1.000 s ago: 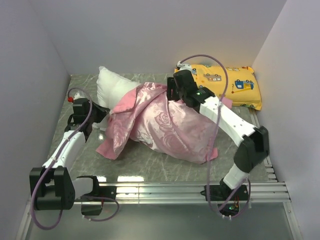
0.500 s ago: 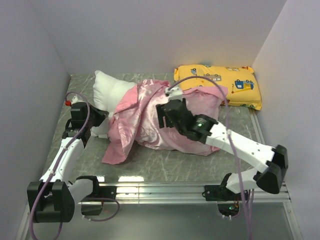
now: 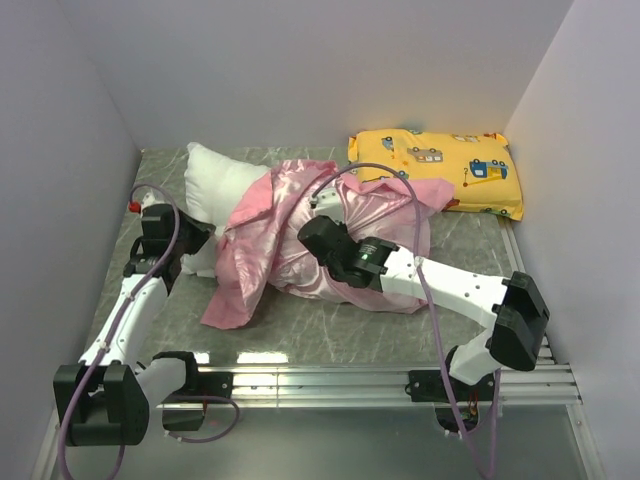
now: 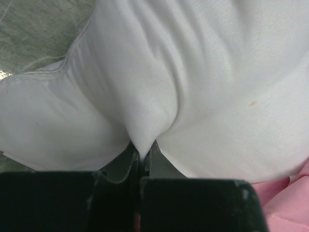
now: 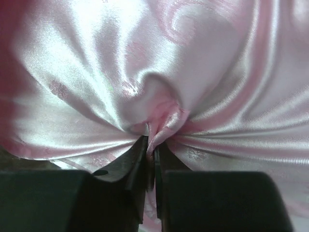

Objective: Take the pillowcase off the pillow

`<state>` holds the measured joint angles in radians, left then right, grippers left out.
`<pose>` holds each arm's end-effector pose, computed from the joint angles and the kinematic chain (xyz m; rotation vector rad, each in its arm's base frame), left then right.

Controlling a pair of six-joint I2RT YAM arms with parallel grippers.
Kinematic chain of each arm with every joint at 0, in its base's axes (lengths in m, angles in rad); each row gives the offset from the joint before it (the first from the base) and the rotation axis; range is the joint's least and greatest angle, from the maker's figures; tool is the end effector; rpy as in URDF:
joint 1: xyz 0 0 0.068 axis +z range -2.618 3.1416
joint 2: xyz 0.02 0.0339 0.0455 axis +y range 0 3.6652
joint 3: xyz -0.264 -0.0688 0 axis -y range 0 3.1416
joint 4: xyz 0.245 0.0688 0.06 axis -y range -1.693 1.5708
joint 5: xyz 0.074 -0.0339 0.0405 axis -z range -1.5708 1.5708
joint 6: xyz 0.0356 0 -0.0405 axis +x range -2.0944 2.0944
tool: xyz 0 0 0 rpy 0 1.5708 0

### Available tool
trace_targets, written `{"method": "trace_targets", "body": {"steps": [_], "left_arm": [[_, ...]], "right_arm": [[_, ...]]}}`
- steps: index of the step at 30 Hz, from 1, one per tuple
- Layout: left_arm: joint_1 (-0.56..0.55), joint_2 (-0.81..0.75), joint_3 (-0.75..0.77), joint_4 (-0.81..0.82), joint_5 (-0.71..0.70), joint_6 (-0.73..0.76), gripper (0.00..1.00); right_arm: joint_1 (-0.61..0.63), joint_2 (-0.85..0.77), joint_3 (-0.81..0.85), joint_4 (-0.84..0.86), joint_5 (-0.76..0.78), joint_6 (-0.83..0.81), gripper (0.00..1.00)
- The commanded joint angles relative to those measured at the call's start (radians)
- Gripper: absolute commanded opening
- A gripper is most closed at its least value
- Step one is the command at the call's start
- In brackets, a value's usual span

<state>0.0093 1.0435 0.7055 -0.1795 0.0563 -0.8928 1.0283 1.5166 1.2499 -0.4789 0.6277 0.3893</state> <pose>0.2334 0.0002 0.2628 -0.9024 1.9437 -0.5871 0.1900 0.2747 0.3007 -0.3820 2.1191 0.0821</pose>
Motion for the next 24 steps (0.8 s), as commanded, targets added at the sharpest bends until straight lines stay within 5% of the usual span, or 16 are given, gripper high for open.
{"method": "trace_targets", "body": {"steps": [1, 11, 16, 23, 24], "left_arm": [[0.027, -0.010, 0.071, -0.041, -0.035, 0.046, 0.00], [0.308, 0.039, 0.146, -0.049, 0.082, 0.075, 0.00], [0.414, 0.072, 0.186, -0.054, 0.102, 0.086, 0.00], [0.406, 0.101, 0.173, -0.012, 0.151, 0.075, 0.00], [0.393, 0.102, 0.164, -0.015, 0.146, 0.078, 0.01]], "right_arm": [[-0.005, -0.048, -0.047, -0.069, 0.084, 0.080, 0.08], [-0.315, -0.436, -0.230, -0.111, 0.023, 0.071, 0.00], [-0.569, -0.486, -0.218, -0.139, -0.037, 0.039, 0.00], [-0.572, -0.455, -0.228, -0.055, -0.249, 0.025, 0.00], [-0.544, -0.444, -0.231, -0.053, -0.238, 0.026, 0.08]]}}
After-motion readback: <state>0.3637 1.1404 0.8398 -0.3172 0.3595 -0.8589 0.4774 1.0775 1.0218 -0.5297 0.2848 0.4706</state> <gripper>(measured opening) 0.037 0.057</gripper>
